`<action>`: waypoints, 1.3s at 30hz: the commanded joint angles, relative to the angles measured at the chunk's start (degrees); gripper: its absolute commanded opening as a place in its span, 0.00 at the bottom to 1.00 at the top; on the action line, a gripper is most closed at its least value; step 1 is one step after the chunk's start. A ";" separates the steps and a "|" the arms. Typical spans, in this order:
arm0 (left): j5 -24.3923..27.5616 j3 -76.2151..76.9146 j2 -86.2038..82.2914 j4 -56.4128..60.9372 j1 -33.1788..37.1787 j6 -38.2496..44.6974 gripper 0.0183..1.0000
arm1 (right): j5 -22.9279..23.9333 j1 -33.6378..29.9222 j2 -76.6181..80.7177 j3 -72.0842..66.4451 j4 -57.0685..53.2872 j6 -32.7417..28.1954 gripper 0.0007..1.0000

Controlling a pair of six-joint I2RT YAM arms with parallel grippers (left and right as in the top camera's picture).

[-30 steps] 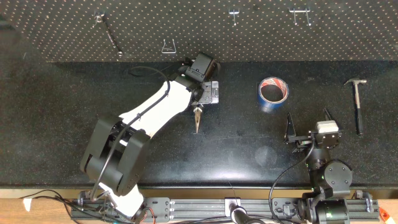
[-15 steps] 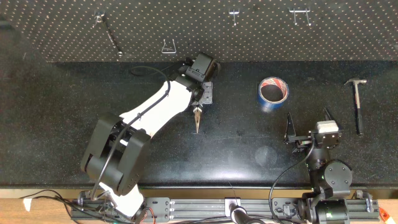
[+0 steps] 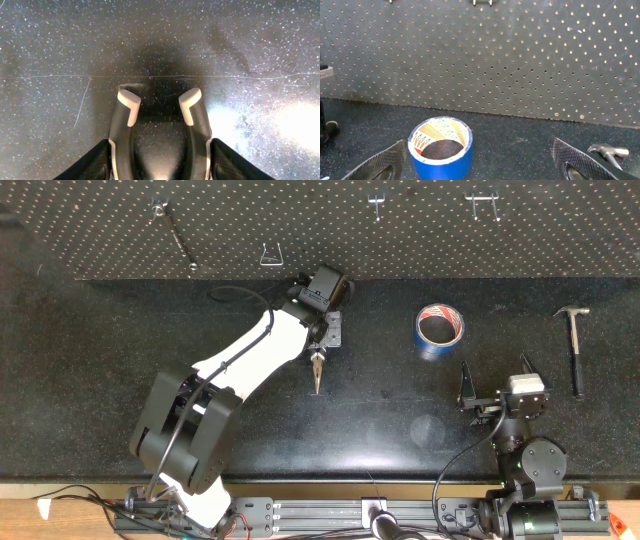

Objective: Place Tools Onto Pegboard

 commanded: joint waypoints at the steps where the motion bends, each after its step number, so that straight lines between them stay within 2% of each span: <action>1: 0.24 0.98 1.01 0.02 0.07 0.02 0.01 | 0.35 0.28 -0.50 -0.24 -0.17 -0.57 0.95; 6: -0.04 0.98 -4.35 -0.68 -0.68 0.07 0.01 | 0.35 0.28 -0.50 -0.24 -0.17 -0.57 0.95; 13: -0.42 0.98 -22.71 -16.09 -0.59 0.04 0.01 | 0.35 0.28 -0.50 -0.24 -0.17 -0.57 0.95; 15: -2.95 0.98 -27.61 -17.31 -0.59 0.07 0.01 | 0.35 0.28 -0.50 -0.24 -0.17 -0.57 0.95; 17: -9.18 0.98 -31.63 -18.08 -0.59 0.31 0.01 | 0.35 0.28 -0.50 -0.24 -0.17 -0.57 0.95; 20: -23.87 0.98 -32.24 -16.87 -0.57 0.28 0.01 | 0.35 0.28 -0.50 -0.24 -0.17 -0.57 0.95; 24: -34.91 0.94 -31.56 -7.41 -0.57 1.05 0.01 | 0.35 0.28 -0.50 -0.24 -0.17 -0.57 0.95; 27: -34.21 0.94 -29.18 9.09 0.57 12.48 0.01 | 0.35 0.28 -0.50 -0.24 -0.17 -0.57 0.95; 28: -30.82 0.94 -29.38 11.98 2.27 14.32 0.01 | 0.35 0.28 -0.50 -0.24 -0.17 -0.57 0.95; 31: -16.33 0.94 -29.38 17.29 7.93 19.08 0.01 | 0.35 0.28 -0.50 -0.24 -0.17 -0.57 0.95; 32: -13.81 0.94 -29.38 20.35 9.64 22.14 0.01 | 0.35 0.28 -0.50 -0.24 -0.17 -0.57 0.95; 36: -13.18 0.94 -26.51 30.56 10.62 27.32 0.01 | 0.35 0.28 -0.50 -0.24 -0.17 -0.57 0.95; 39: -13.18 0.83 -25.14 32.35 10.62 27.30 0.01 | 0.35 0.28 -0.50 -0.24 -0.17 -0.57 0.95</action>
